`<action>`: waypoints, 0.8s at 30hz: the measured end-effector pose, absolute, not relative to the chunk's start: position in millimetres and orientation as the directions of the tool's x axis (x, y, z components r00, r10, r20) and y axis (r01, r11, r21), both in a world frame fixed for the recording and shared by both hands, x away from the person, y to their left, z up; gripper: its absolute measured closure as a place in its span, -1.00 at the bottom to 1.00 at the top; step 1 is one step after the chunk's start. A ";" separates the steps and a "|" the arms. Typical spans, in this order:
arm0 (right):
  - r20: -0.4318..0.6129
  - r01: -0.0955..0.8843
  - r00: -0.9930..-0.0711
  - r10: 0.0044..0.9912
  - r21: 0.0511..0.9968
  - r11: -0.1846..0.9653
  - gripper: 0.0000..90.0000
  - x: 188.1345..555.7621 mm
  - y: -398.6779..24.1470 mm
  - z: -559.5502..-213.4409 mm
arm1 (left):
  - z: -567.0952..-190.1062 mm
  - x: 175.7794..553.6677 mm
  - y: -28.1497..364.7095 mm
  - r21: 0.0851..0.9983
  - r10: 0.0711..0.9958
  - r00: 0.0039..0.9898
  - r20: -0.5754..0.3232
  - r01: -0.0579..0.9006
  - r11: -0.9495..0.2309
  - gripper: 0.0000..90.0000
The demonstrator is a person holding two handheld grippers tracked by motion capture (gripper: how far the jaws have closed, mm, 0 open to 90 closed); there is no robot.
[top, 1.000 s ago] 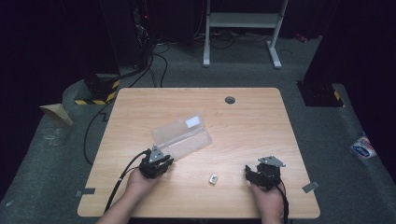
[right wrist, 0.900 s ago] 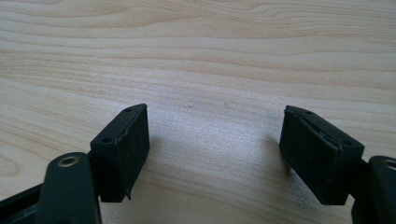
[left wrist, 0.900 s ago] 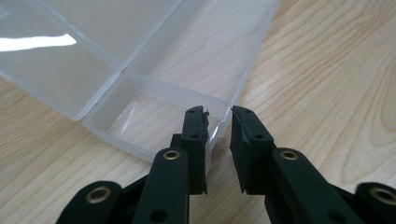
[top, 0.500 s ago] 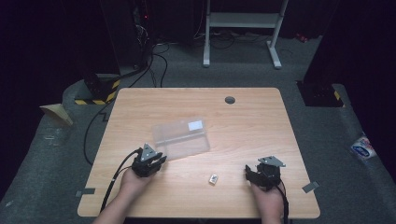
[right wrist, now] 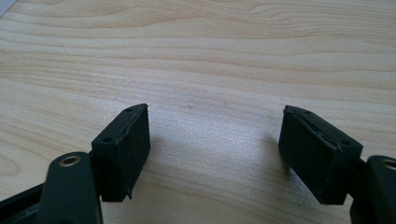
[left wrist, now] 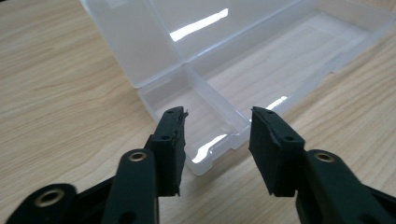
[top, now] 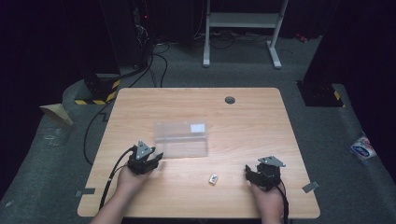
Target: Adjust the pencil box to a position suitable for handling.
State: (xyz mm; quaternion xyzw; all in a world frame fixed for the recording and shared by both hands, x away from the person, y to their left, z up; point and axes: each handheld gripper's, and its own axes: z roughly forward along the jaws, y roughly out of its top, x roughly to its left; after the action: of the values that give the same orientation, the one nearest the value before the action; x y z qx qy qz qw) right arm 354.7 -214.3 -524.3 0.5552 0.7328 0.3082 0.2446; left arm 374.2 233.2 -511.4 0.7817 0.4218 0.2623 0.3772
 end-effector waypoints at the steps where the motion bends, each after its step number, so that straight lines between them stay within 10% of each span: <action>1: -0.018 0.662 -0.266 0.964 0.724 0.196 -0.45 354.8 -214.5 -524.4 | -510.4 374.5 235.7 0.815 0.860 0.502 0.085 0.462 -0.350 0.12; 7: -0.019 0.661 -0.266 0.964 0.724 0.197 -0.45 354.7 -214.4 -524.4 | -509.5 377.9 242.5 0.809 0.869 0.494 0.030 0.499 -0.311 -0.30; 24: -0.019 0.660 -0.263 0.965 0.725 0.194 -0.43 354.8 -214.8 -524.4 | -518.5 394.8 217.3 0.751 0.850 0.525 0.038 0.546 -0.371 -0.27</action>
State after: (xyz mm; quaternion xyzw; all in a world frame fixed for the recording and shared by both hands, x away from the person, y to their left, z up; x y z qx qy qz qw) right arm 354.8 -214.8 -524.4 0.5548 0.7323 0.3085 0.2465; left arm 394.8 217.3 -518.5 0.7992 0.4366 0.2159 0.3520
